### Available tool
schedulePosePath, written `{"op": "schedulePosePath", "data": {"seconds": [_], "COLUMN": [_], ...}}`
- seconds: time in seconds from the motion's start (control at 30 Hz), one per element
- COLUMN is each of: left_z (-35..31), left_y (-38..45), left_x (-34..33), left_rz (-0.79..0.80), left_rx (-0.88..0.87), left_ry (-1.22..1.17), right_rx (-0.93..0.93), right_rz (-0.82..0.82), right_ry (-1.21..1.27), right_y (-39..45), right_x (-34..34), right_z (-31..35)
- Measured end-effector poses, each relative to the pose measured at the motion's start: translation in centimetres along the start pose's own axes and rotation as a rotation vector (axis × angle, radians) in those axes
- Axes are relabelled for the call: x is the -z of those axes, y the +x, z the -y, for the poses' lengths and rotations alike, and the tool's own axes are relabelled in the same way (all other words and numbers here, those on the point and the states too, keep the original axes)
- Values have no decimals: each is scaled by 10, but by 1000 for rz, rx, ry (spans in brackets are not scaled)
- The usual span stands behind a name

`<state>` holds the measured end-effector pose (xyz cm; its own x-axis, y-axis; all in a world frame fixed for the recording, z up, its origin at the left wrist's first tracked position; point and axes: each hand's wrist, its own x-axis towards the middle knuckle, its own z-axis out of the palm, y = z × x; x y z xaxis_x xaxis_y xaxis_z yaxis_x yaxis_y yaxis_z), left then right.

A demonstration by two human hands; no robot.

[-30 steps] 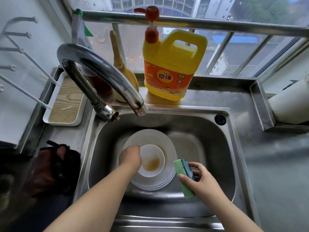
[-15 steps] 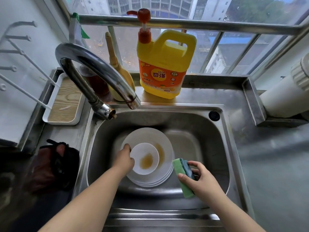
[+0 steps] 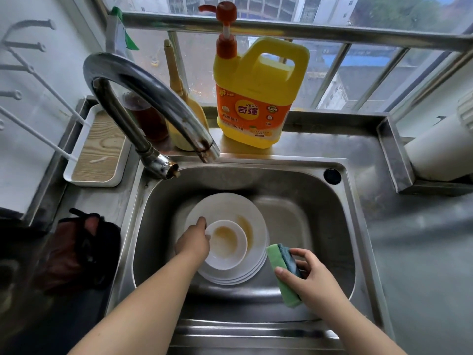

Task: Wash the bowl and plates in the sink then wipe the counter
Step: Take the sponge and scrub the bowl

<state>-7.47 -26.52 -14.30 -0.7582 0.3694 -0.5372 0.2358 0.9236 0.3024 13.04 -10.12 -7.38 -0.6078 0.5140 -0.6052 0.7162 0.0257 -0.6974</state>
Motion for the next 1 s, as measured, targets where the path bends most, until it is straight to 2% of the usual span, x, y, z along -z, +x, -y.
{"op": "schedulePosePath", "data": {"seconds": [0.13,0.27,0.37,0.67,0.77,0.87,1.0], "left_z": [-7,-17,-17,-5,-6,-19,-56], "left_y": [-4,-7,-7,-7,-14,-23,-30], "left_x": [2,10,13,20,27,39,54], "left_rz": [-15,66,121,61,59,94,100], "left_rx": [-61,-144,-174,-111,-84,-79,-103], "left_ry": [93,335,381,122,-70,-275,-311], "right_rx": [-4,-5,-1,2,-13,-29,-9], "right_rz": [10,17,26,19,1,-37,-97], "right_ry": [-8,8,23,42,77,134,224], "right_y": [3,5,5,5,3,1,-8], "right_x": [0,-1,-2,0,3,11,34], "right_z": [2,4,9,11,9,12,20]}}
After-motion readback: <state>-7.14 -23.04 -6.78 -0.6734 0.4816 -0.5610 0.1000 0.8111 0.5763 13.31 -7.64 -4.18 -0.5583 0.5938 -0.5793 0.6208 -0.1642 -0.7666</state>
